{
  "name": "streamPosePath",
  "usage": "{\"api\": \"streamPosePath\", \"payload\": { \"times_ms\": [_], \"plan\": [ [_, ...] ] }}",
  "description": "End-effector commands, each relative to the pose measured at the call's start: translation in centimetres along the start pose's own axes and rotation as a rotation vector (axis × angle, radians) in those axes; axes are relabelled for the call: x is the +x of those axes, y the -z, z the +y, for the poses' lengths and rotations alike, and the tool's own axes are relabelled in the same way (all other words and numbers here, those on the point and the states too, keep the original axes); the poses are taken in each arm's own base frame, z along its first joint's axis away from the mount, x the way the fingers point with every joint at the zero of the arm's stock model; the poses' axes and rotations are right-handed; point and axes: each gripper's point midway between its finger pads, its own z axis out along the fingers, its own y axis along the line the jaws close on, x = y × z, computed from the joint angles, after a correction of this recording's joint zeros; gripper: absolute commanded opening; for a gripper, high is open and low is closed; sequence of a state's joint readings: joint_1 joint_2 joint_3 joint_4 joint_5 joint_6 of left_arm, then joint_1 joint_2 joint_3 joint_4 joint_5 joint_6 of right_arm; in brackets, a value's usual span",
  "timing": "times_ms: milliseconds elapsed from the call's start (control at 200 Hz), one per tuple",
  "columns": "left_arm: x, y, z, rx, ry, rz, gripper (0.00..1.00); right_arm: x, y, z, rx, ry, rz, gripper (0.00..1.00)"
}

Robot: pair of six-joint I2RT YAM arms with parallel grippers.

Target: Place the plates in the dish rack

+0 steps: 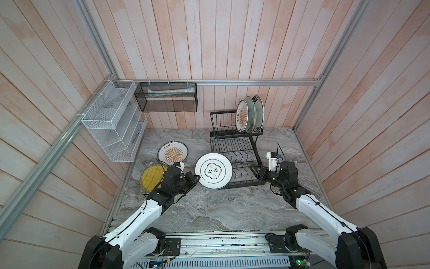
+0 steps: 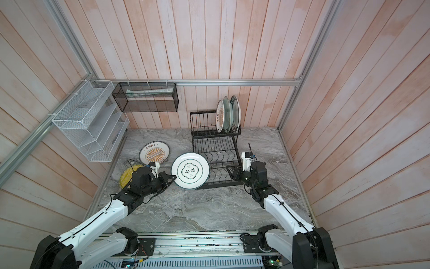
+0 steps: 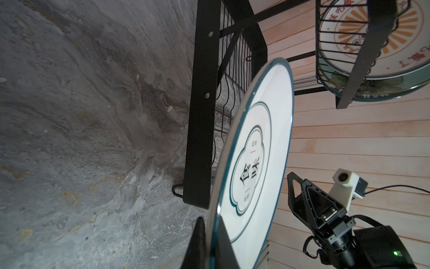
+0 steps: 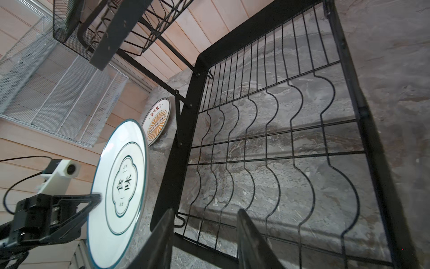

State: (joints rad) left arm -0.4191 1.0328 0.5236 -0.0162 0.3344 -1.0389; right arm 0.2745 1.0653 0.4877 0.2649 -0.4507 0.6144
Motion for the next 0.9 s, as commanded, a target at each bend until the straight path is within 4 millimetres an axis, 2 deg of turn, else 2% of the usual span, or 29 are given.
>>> {"api": "streamPosePath", "payload": {
  "times_ms": [0, 310, 565, 895],
  "plan": [
    [-1.6, -0.1, -4.5, 0.174, -0.086, -0.038, 0.00, -0.1, -0.1, 1.9, -0.098, -0.018, -0.005, 0.45],
    [-1.7, -2.4, -5.3, 0.234, -0.176, -0.004, 0.00, 0.7, -0.6, 3.5, -0.155, -0.038, -0.005, 0.54],
    [-1.5, -3.1, -6.2, 0.295, -0.192, 0.007, 0.00, 1.3, -1.6, 4.6, -0.169, -0.049, 0.005, 0.55],
    [-0.2, -3.5, -7.2, 0.326, -0.249, 0.011, 0.00, 2.1, -3.4, 5.6, -0.194, -0.072, 0.048, 0.44]
  ]
}}
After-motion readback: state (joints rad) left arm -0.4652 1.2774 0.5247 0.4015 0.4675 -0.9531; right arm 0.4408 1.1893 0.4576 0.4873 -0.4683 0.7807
